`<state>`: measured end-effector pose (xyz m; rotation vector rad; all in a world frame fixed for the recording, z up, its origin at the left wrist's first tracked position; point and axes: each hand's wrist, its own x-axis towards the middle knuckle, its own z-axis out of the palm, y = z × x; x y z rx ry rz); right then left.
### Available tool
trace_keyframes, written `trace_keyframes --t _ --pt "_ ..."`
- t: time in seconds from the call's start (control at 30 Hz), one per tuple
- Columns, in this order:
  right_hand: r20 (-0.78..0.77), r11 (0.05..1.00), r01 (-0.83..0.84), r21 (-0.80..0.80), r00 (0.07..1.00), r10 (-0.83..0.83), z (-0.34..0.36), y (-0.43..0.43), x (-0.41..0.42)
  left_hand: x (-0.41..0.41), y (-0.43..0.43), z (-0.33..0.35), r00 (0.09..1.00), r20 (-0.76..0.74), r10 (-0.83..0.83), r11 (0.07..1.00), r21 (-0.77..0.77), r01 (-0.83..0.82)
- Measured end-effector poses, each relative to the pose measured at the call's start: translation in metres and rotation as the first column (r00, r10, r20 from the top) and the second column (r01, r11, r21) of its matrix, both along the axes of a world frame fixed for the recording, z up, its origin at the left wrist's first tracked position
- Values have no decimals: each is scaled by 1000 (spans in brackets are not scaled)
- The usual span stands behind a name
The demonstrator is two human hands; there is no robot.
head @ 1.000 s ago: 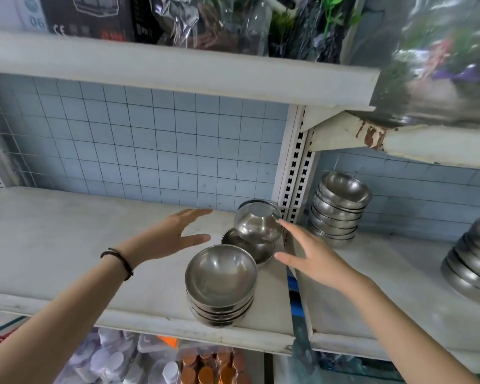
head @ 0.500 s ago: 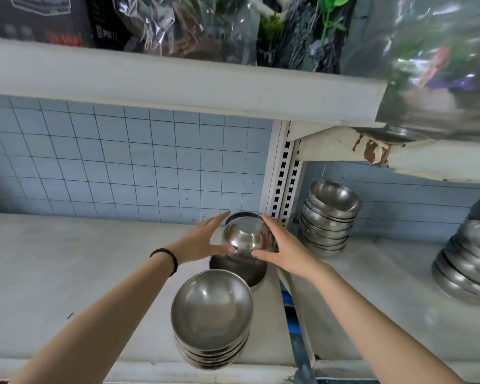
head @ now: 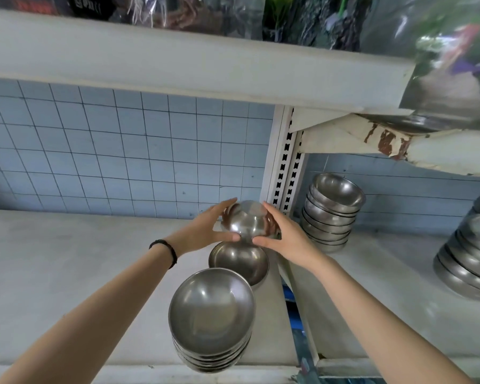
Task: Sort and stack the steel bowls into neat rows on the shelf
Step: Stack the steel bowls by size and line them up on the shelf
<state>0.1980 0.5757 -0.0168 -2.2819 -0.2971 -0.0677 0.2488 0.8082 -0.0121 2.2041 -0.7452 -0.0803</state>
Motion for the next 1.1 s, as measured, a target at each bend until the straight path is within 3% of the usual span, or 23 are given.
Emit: trace_keyframes --t 0.1,0.17,0.33,0.57,0.83,1.1 --pt "13 997 18 80 1000 -19 16 2 -3 -5 1 17 999 19 -39 989 -140 41" --pt "19 989 26 144 999 -29 24 4 -5 -9 5 25 996 60 -63 985 -154 72" --pt "-73 953 50 298 997 -30 36 9 -9 -19 20 30 983 170 -73 997 -23 78" --pt "-226 956 89 280 974 -25 49 20 -24 -43 26 26 925 372 -83 984 175 18" --pt "-55 944 -137 299 985 161 34 19 -61 -67 43 27 976 214 42 999 25 -48" --pt "95 963 -149 223 987 131 63 27 -73 -83 45 69 981 193 11 997 -73 3"
